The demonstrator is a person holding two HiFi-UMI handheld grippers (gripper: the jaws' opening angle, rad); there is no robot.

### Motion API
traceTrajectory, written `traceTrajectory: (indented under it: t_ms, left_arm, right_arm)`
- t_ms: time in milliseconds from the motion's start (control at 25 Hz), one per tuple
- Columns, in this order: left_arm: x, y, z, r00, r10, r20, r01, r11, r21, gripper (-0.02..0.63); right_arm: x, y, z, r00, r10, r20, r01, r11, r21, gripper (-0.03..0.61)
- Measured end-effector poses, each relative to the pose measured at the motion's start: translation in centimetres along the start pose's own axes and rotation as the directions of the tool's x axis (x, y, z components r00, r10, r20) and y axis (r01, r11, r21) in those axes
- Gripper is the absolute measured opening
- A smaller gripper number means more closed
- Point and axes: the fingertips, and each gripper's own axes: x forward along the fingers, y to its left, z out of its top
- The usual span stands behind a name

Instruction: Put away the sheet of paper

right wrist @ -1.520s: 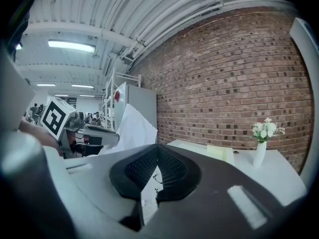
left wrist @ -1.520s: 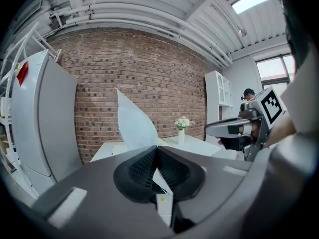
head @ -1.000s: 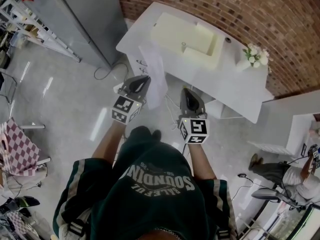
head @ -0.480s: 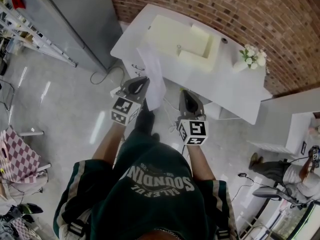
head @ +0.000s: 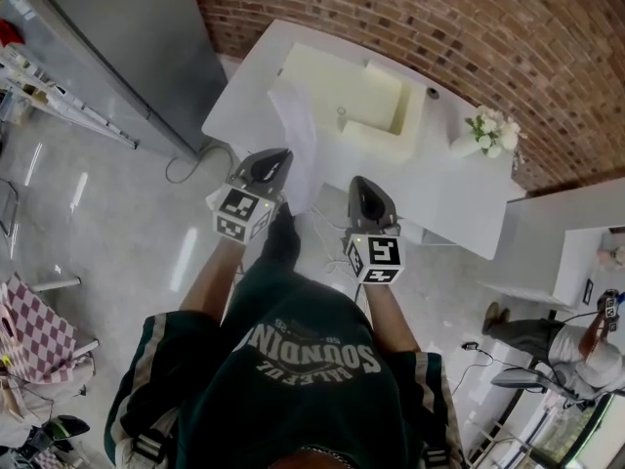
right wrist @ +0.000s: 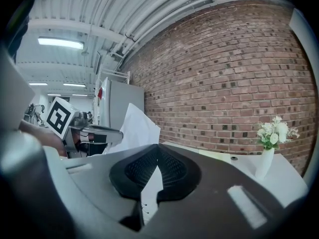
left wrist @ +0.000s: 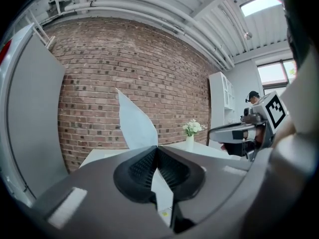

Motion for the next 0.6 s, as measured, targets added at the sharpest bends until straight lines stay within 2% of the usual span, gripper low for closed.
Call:
traceTrajectory:
  t_ms: [280, 600]
  left_arm:
    - [6.4, 4.9, 0.6, 0.999, -0.040, -0.017, 0.039, 0.999, -0.030, 0.011]
    - [13.3, 10.1, 2.0, 0.993, -0.111, -0.043, 0.109, 0.993, -0.032, 0.011]
  right_arm:
    - [6.8, -3.0, 1.7, 0.999, -0.022, -0.025, 0.022, 1.000, 0.005, 0.000]
    - [13.8, -6.7, 2.9, 0.995, -0.087, -0.050, 0.089, 0.995, 0.041, 0.000]
